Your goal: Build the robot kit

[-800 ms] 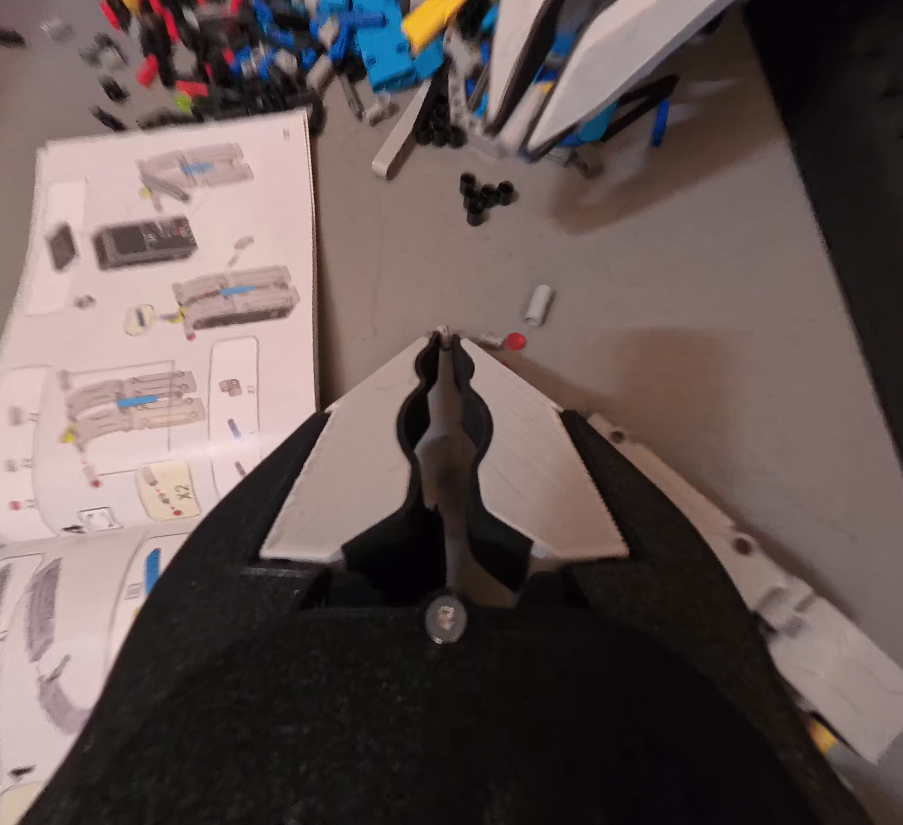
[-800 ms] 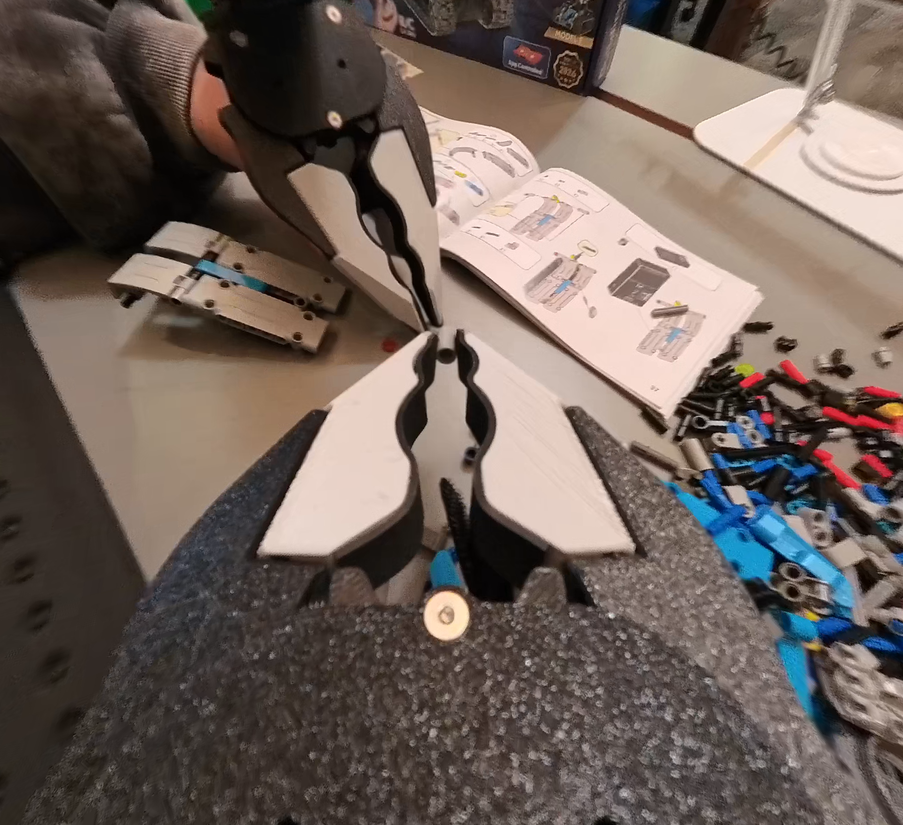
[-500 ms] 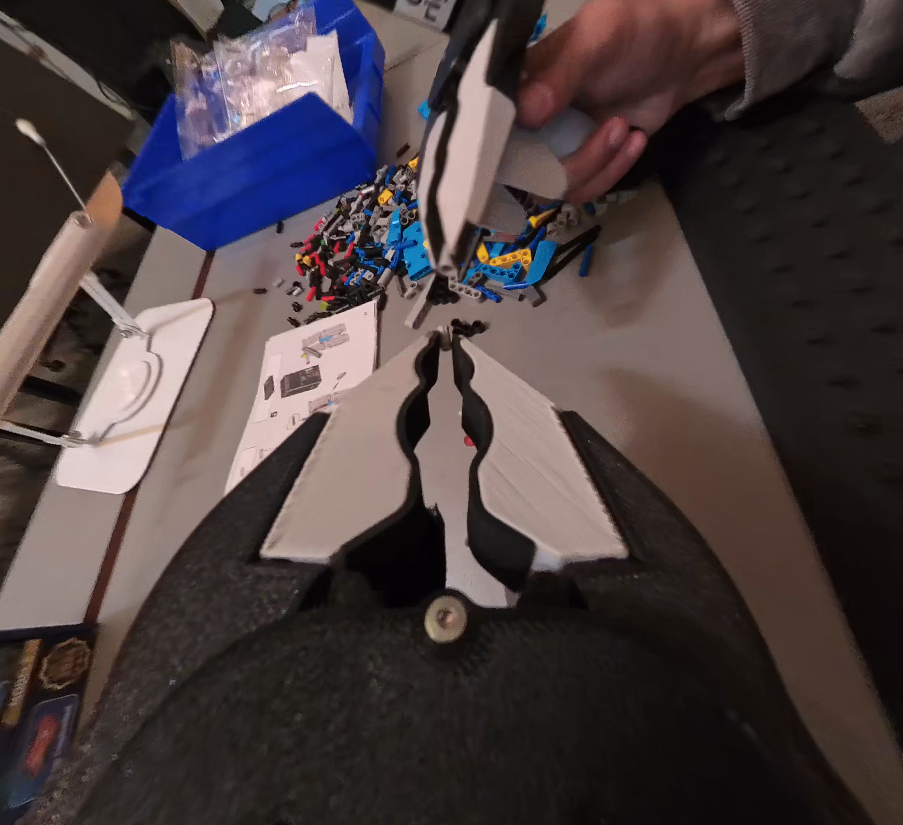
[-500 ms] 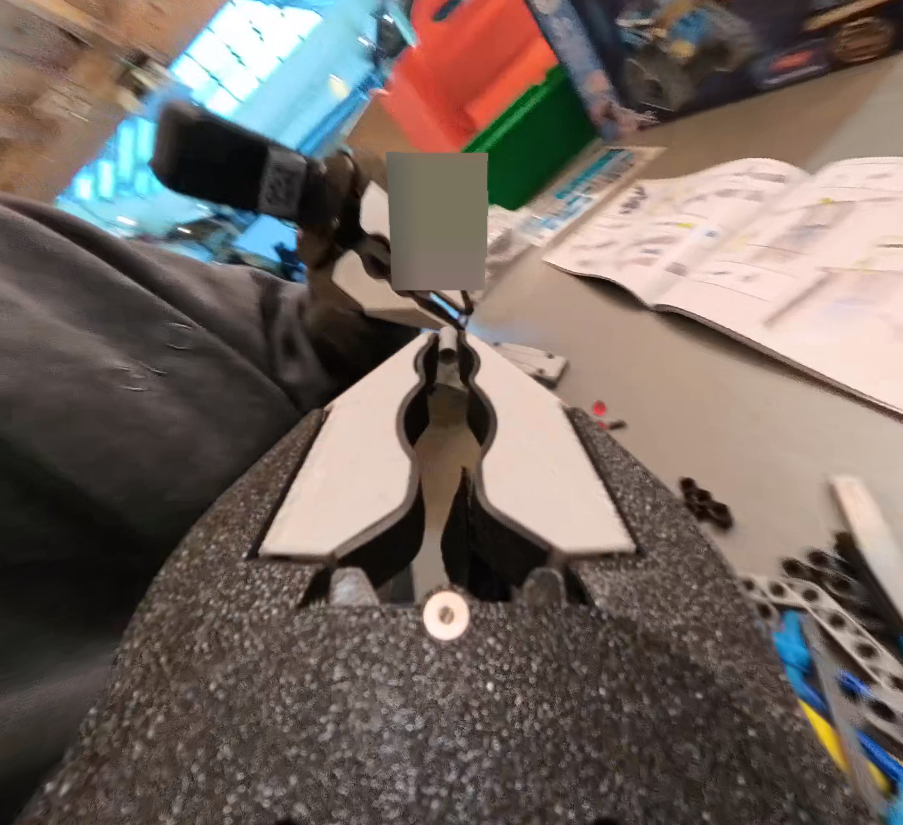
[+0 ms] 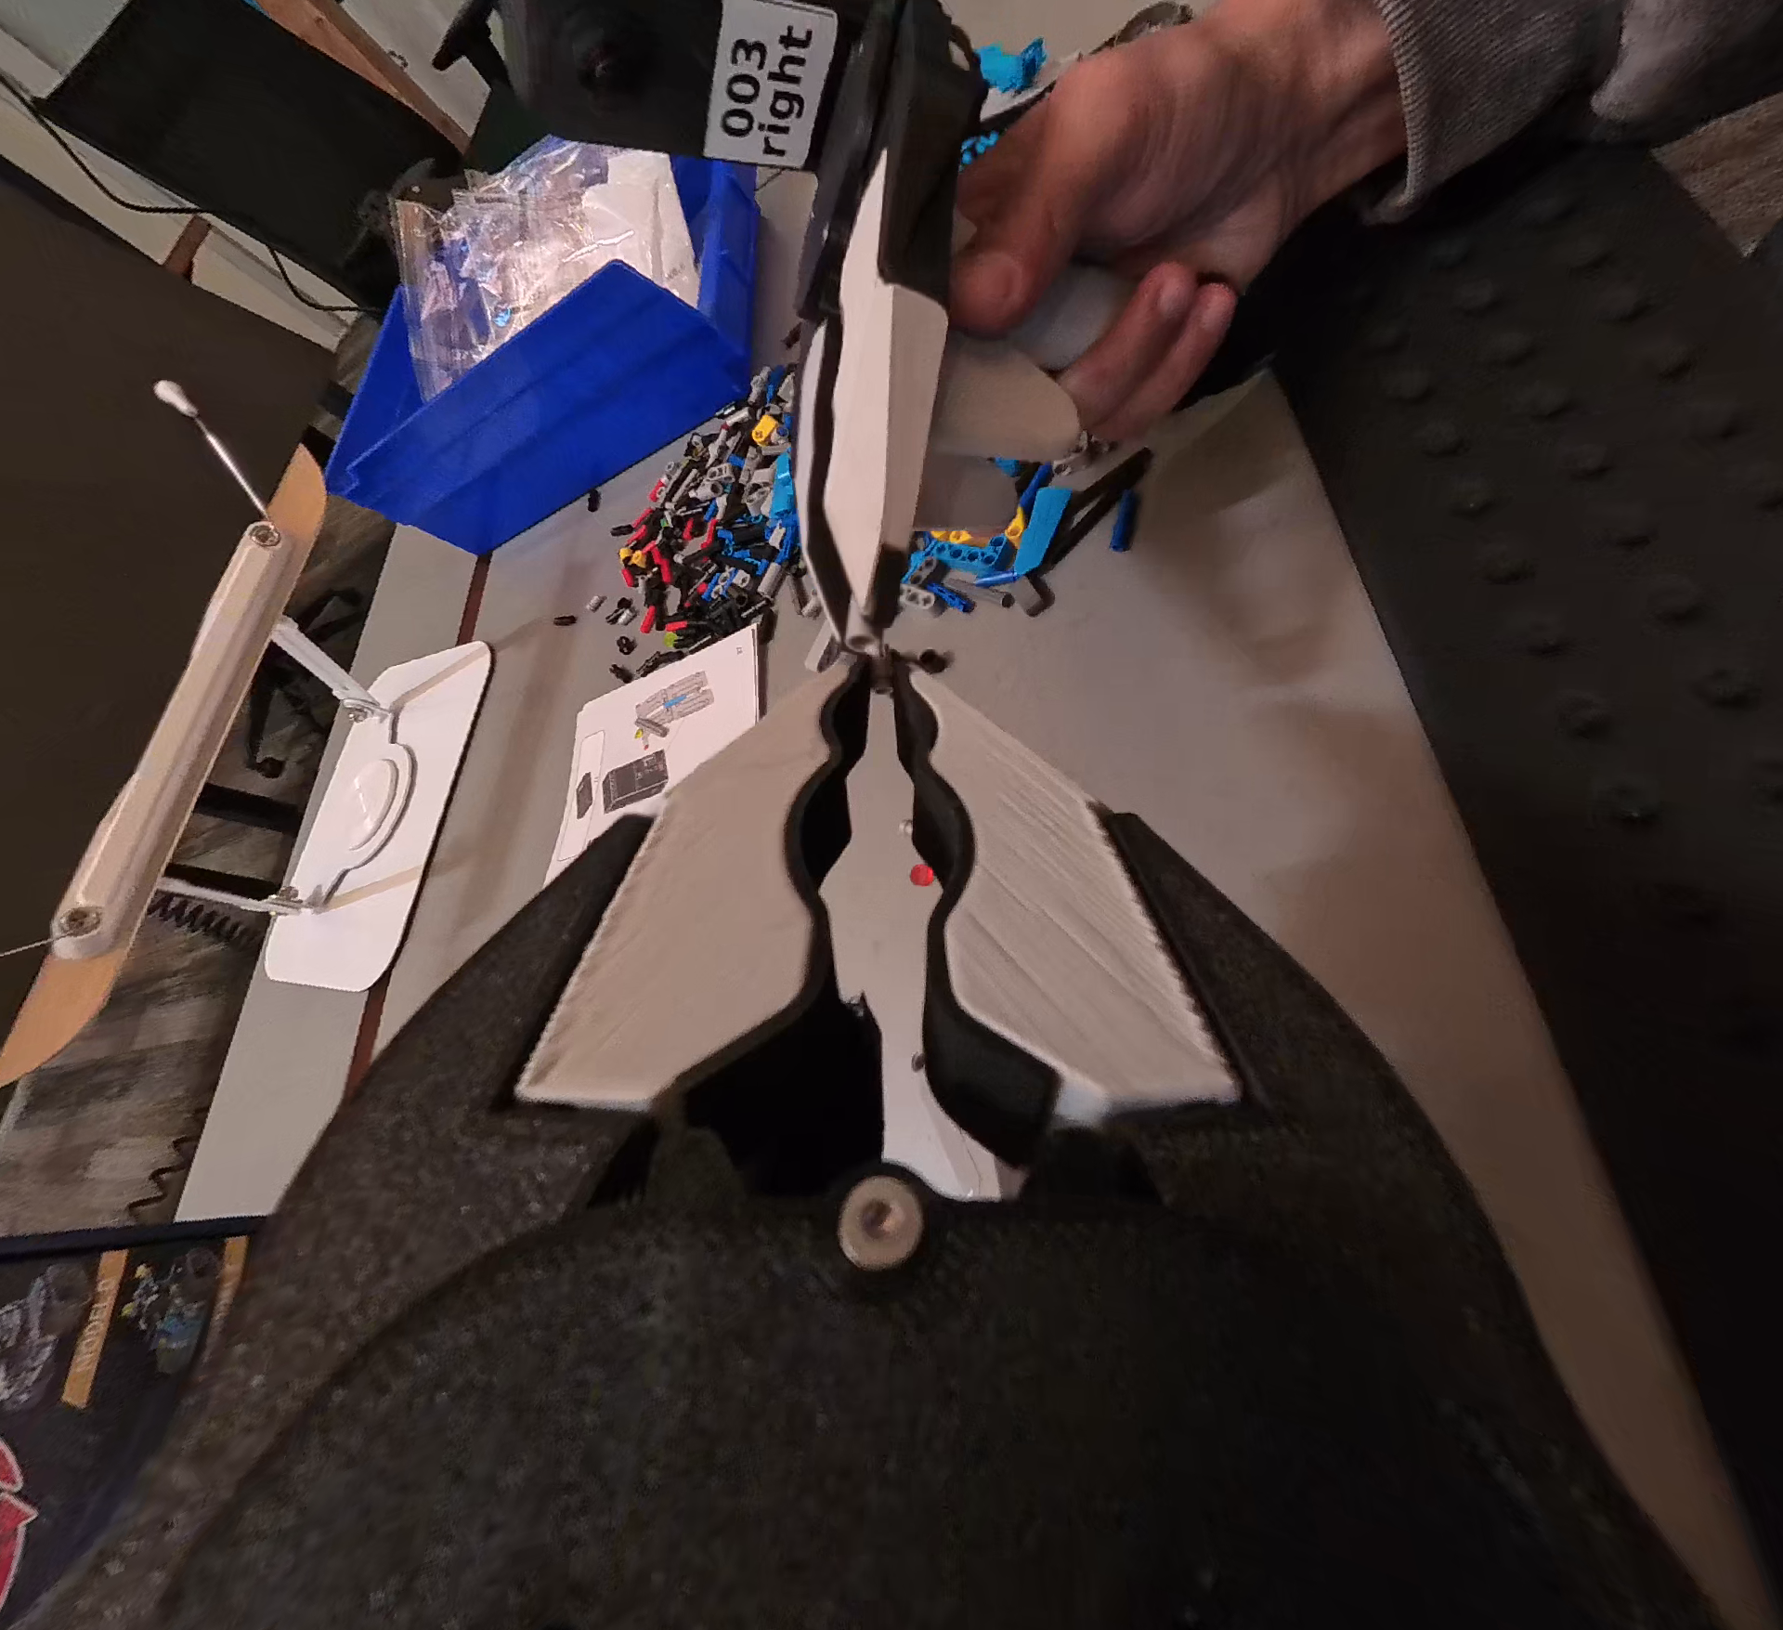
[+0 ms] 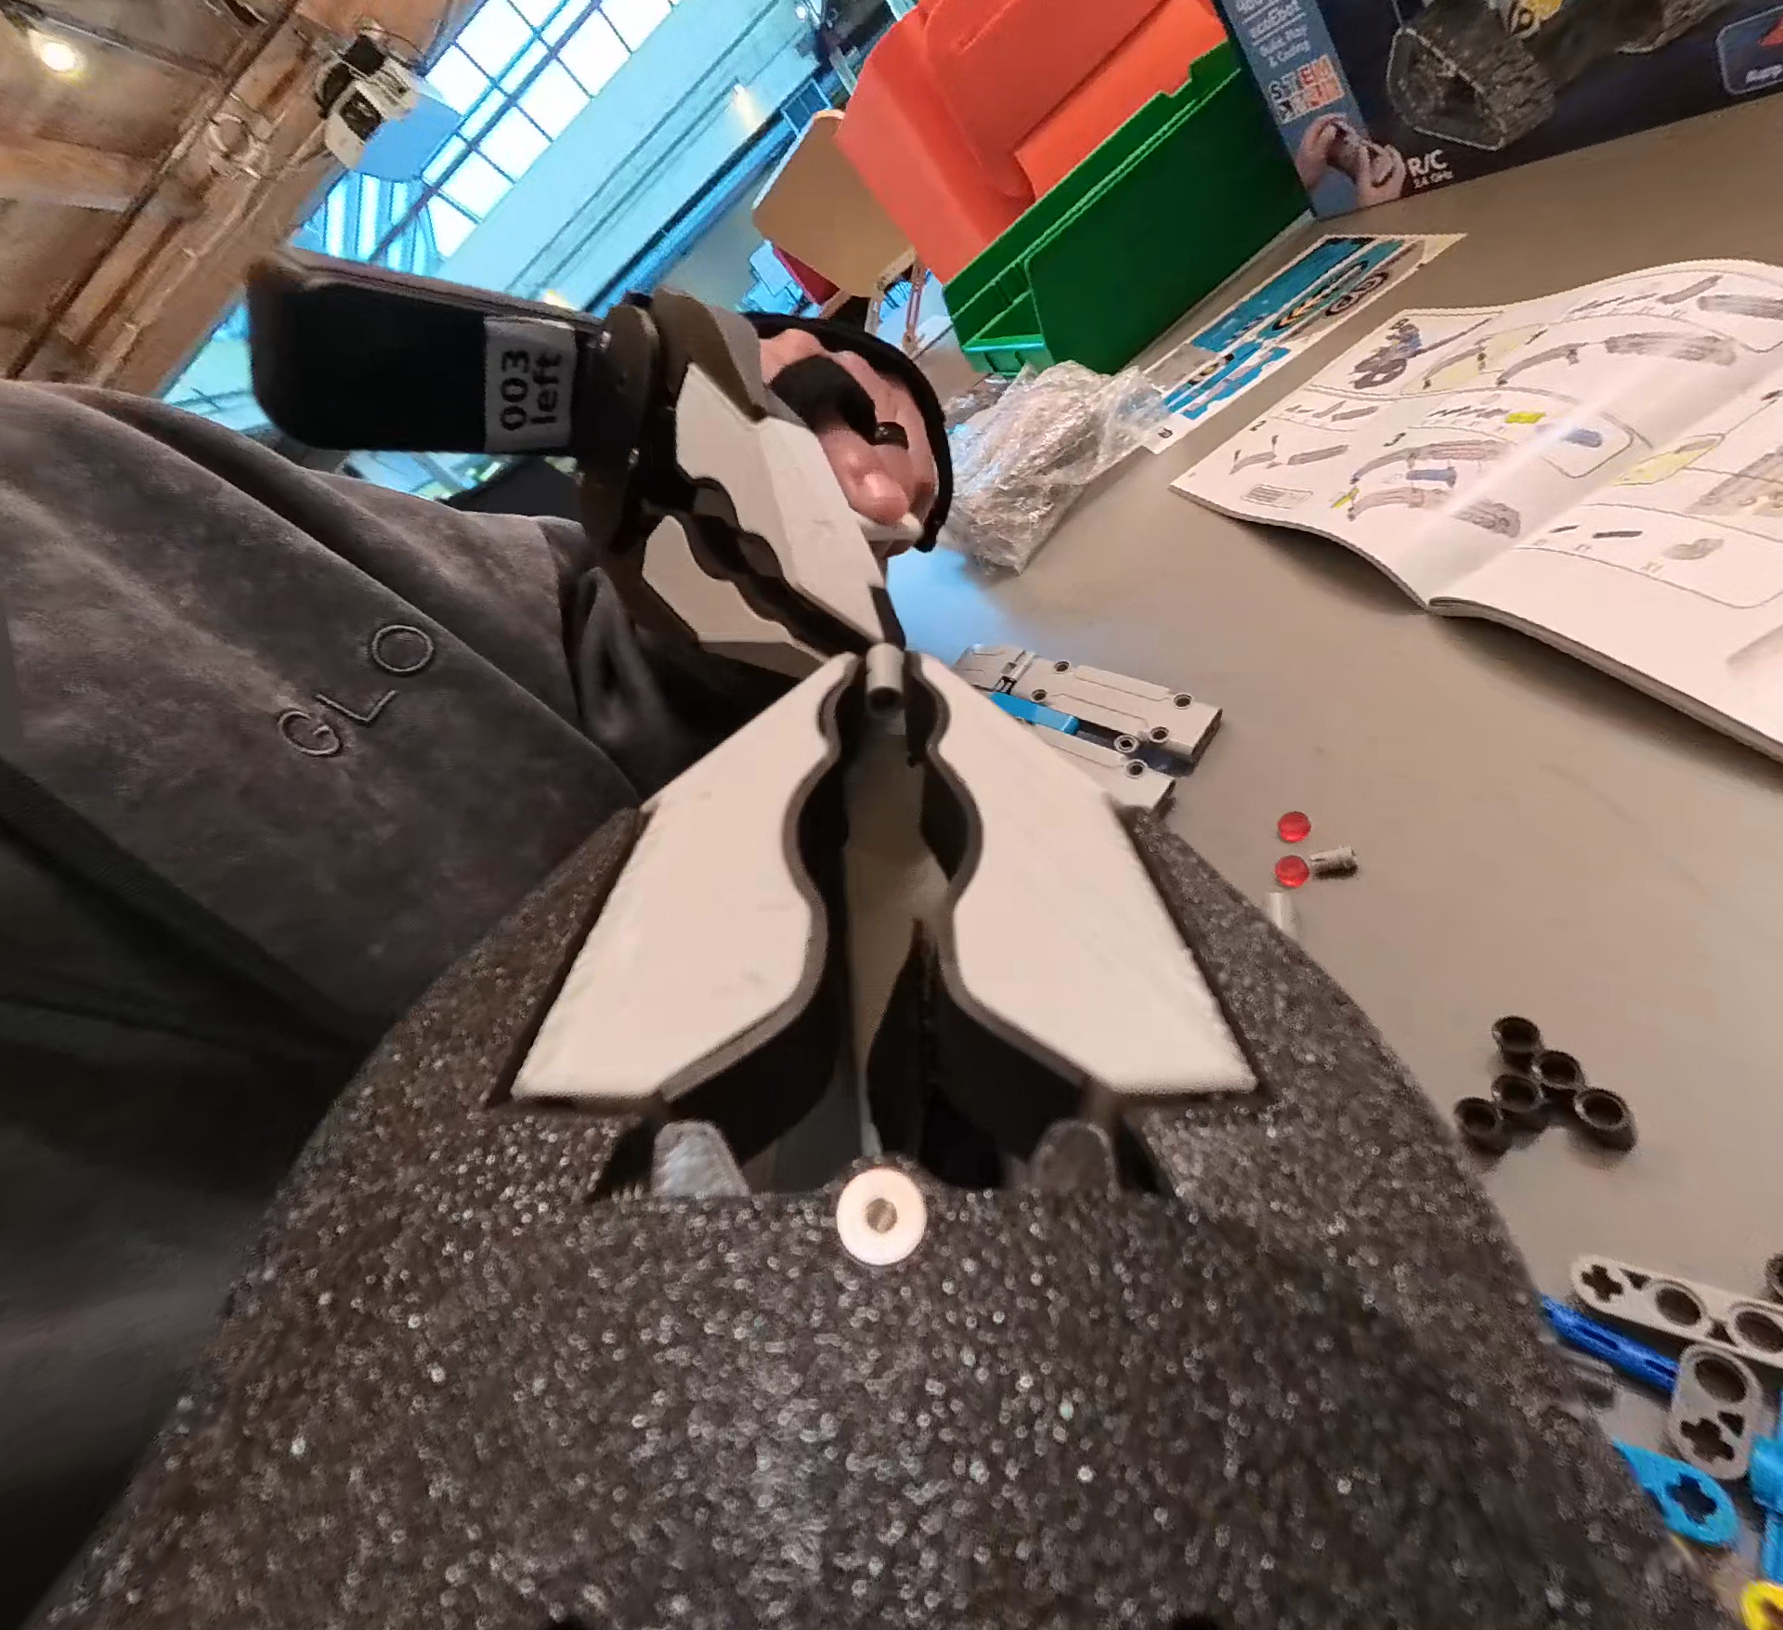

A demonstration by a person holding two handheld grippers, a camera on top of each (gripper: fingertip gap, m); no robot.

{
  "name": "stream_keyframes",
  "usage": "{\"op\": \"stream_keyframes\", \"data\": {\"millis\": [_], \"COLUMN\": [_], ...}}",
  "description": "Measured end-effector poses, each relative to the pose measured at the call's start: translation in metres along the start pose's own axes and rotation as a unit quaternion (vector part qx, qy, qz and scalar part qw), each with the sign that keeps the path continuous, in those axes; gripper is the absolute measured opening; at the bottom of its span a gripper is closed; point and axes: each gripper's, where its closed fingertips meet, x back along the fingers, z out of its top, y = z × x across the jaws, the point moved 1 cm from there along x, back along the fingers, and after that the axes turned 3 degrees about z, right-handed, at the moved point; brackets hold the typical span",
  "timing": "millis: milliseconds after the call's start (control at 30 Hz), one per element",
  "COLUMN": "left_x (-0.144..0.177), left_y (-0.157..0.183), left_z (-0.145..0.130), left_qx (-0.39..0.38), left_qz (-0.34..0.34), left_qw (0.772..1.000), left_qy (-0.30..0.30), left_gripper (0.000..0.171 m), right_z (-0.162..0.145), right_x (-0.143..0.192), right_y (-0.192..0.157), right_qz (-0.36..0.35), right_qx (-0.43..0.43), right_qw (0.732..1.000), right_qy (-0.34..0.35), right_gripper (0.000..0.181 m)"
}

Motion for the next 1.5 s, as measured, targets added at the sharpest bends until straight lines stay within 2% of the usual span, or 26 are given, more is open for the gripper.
{"op": "stream_keyframes", "data": {"millis": [533, 1100, 1400, 1500], "left_x": [-0.004, -0.008, -0.012, -0.012], "left_y": [0.006, 0.015, 0.012, 0.012], "left_z": [-0.015, -0.019, -0.027, -0.025], "left_qx": [-0.016, -0.003, 0.049, 0.094], "left_qz": [-0.001, -0.014, -0.021, -0.037], "left_qw": [0.999, 0.999, 0.998, 0.995], "left_qy": [-0.031, -0.029, -0.035, -0.014], "left_gripper": [0.003, 0.001, 0.0, 0.001], "right_z": [-0.017, -0.025, -0.026, -0.026], "right_x": [-0.005, -0.005, -0.007, -0.007], "right_y": [0.014, 0.014, 0.022, 0.021], "right_qz": [-0.048, -0.045, -0.094, -0.087], "right_qx": [0.021, 0.021, 0.062, 0.058], "right_qw": [0.997, 0.996, 0.99, 0.991], "right_qy": [-0.051, -0.077, -0.09, -0.086], "right_gripper": [0.006, 0.006, 0.006, 0.006]}}
